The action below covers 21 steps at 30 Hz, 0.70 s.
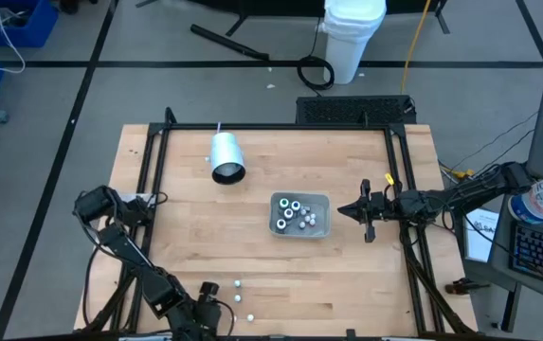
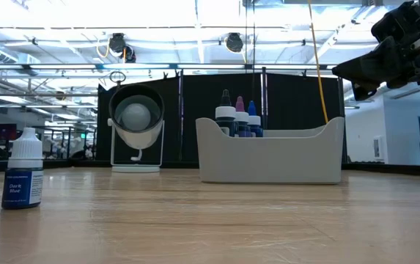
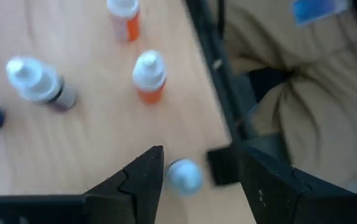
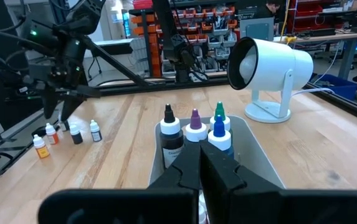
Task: Pick & Place food coloring
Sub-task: Put the small green food coloring bottle into the white bin
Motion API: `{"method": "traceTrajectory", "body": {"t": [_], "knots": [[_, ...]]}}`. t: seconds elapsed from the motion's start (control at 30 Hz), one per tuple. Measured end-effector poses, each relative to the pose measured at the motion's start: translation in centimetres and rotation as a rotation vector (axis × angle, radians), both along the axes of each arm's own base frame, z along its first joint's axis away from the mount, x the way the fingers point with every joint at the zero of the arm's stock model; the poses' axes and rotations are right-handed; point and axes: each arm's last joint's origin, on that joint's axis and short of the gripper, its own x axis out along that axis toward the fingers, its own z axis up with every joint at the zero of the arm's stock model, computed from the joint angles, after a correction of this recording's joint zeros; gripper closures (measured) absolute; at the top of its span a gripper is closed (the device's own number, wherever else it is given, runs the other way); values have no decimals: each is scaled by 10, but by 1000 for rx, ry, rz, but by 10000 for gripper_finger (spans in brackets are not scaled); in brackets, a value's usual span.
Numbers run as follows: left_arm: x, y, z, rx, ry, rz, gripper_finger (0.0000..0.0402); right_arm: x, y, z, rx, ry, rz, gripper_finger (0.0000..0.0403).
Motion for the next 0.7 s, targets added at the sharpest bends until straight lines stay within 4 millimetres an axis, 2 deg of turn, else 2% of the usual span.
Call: {"method": "traceTrajectory", "body": {"t": [0.7], "knots": [[-3, 6, -4, 133, -5, -40, 200, 0, 0, 0, 6, 0, 1, 403]]}}
